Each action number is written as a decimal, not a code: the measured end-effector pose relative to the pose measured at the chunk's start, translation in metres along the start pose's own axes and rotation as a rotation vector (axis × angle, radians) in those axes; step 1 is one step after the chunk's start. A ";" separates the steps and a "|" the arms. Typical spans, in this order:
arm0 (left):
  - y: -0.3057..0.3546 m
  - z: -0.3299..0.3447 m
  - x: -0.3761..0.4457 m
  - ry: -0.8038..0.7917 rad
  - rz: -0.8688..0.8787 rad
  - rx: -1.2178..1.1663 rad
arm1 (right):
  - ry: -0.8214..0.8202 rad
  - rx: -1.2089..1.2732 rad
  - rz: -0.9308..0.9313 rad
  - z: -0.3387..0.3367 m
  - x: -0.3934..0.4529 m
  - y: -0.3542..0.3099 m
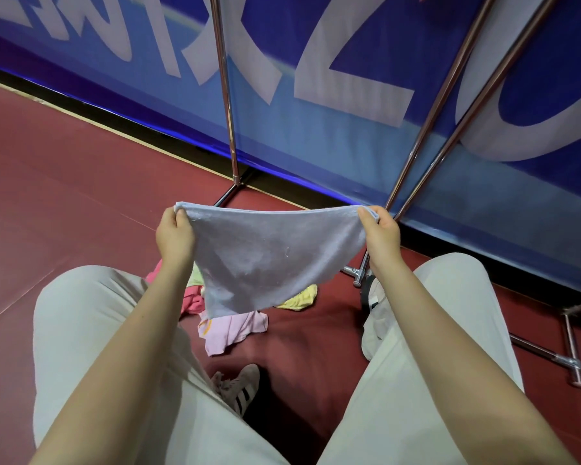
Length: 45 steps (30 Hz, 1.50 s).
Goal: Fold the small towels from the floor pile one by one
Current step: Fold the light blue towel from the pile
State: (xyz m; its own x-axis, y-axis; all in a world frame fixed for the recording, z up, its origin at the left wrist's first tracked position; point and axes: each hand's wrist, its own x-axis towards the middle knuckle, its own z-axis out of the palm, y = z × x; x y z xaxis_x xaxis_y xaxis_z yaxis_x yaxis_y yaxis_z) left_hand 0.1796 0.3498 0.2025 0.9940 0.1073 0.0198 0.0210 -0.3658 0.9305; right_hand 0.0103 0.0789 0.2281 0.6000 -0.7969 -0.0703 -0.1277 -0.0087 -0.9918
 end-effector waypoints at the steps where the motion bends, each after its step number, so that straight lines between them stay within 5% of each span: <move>1: 0.000 0.001 -0.001 -0.006 -0.032 -0.060 | 0.003 -0.002 0.008 0.000 0.000 0.001; 14: 0.015 0.015 -0.024 -0.141 -0.305 -0.393 | 0.111 0.123 0.274 0.027 0.001 0.019; 27: 0.044 0.045 -0.074 -0.309 -0.136 -0.391 | -0.341 0.132 0.163 0.093 -0.048 -0.015; 33: 0.041 0.050 -0.080 -0.352 -0.107 -0.431 | -0.437 0.295 0.321 0.103 -0.048 -0.026; 42: 0.039 0.047 -0.077 -0.364 -0.179 -0.428 | -0.354 -0.272 -0.255 0.100 -0.033 0.001; 45: 0.039 0.046 -0.074 -0.340 -0.196 -0.441 | -0.374 -0.253 -0.327 0.099 -0.033 0.000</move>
State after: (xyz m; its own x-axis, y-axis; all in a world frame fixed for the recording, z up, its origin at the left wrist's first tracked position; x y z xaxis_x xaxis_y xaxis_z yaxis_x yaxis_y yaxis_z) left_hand 0.1120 0.2853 0.2209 0.9562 -0.1951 -0.2182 0.2332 0.0577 0.9707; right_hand 0.0687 0.1652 0.2196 0.8739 -0.4597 0.1577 -0.0459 -0.4012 -0.9148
